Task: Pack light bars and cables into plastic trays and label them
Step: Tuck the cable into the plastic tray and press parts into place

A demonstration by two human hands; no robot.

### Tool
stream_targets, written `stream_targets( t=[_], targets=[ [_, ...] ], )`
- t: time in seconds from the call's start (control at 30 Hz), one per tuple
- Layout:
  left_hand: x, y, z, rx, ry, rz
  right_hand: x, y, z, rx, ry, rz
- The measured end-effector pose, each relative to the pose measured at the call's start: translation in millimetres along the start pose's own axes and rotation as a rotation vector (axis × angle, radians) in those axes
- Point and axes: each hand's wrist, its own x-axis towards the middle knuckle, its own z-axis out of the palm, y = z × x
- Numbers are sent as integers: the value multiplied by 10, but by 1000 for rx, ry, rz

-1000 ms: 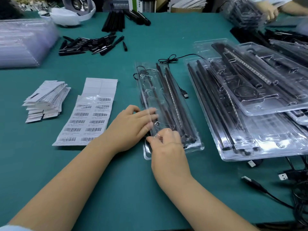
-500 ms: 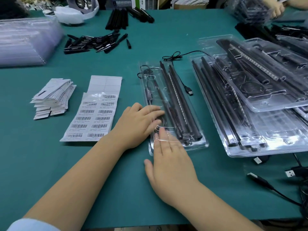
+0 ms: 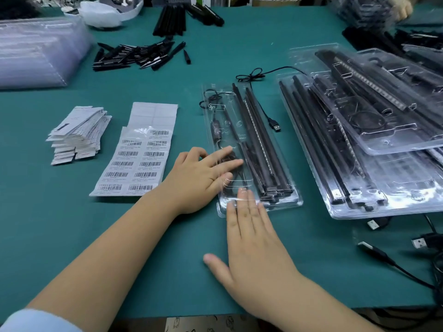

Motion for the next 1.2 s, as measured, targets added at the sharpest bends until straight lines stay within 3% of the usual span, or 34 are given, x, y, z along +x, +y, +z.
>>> stream_targets(
  t=[0.07,0.23,0.43,0.5,0.57,0.63,0.77,0.9,1.1,1.2],
  targets=[
    [7,1,8,2,8,0,-80,17,27,-3,-31,0],
    [-3,10,13,17,14,-2,1,20,-60,-66,69,-14],
    [-6,9,-3,-4,-1,-6,-17,53,-109,-36,-42,-74],
    [-5,13,12,-15,-4,-6,-146,97,-168,93,150,-125],
    [1,16,38,-19,-1,-11,-271,230,-149,303,534,-171],
    [5,26,47,-23,5,-17,-282,300,-127,296,648,-149],
    [-8,57,53,-23,50,-64,-158,334,-27,11,460,-13],
    [-25,82,89,36,53,-96,-85,375,-34,-34,440,14],
    [4,-168,-95,-33,-177,83,-48,418,-35,11,454,2],
    [19,-255,-167,-280,-316,52,-59,445,-21,17,442,-2]
  ],
)
